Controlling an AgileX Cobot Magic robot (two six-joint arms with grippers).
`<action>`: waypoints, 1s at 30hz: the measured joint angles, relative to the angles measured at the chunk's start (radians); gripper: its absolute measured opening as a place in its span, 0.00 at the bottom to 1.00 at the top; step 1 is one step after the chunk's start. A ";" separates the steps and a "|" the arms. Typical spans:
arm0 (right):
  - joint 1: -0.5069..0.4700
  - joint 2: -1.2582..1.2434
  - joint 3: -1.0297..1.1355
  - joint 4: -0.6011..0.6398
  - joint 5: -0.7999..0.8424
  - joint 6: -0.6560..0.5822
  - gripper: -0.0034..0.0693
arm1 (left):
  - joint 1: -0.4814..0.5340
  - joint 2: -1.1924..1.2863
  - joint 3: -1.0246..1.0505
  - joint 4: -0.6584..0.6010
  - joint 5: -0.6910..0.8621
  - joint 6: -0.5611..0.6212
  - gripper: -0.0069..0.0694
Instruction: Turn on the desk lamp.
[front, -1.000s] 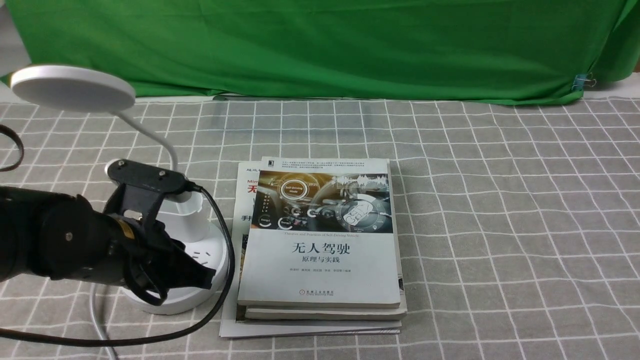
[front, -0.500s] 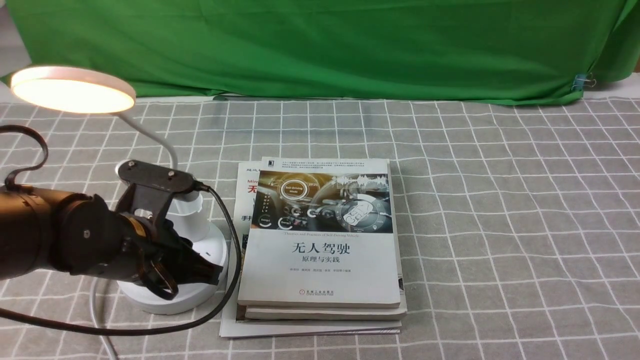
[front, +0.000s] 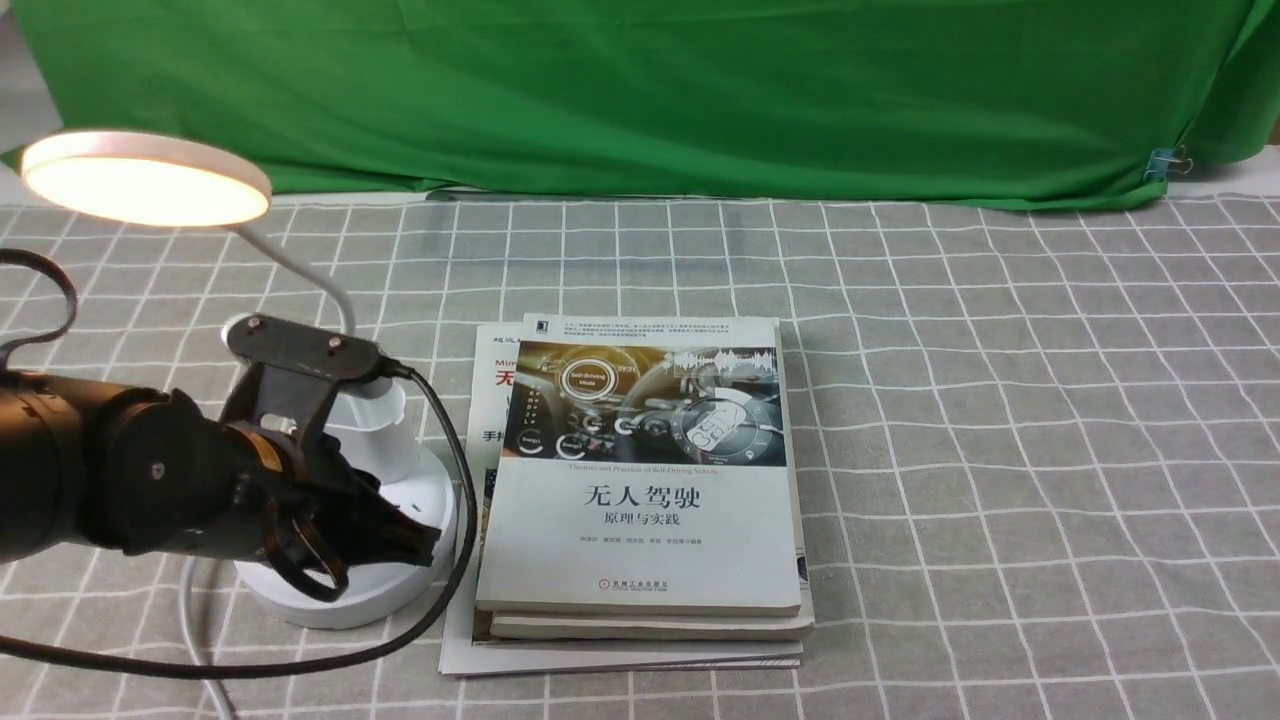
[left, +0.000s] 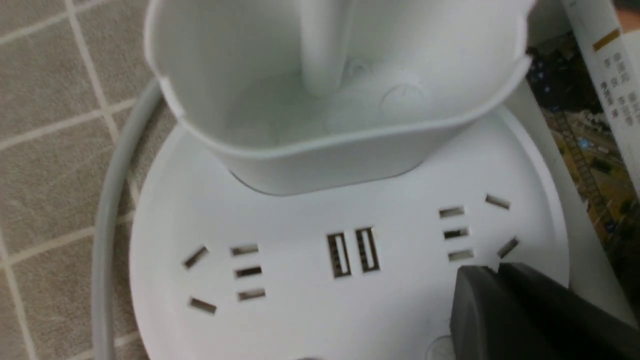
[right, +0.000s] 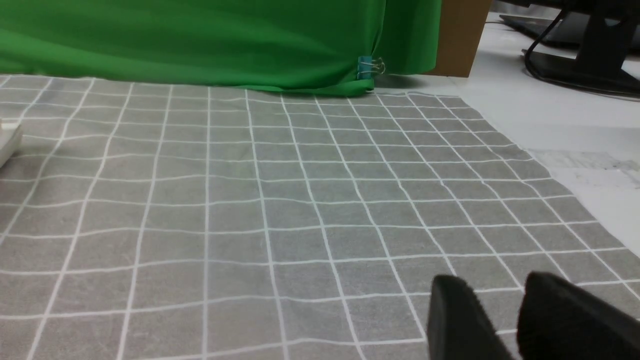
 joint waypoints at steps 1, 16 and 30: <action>0.000 0.000 0.000 0.000 0.000 0.000 0.38 | 0.000 -0.013 0.000 0.002 -0.001 0.000 0.12; 0.000 0.000 0.000 0.000 0.000 0.000 0.38 | 0.000 -0.473 0.226 -0.128 0.076 0.001 0.12; 0.000 0.000 0.000 0.000 0.000 0.000 0.38 | 0.000 -1.101 0.311 -0.128 0.076 0.020 0.12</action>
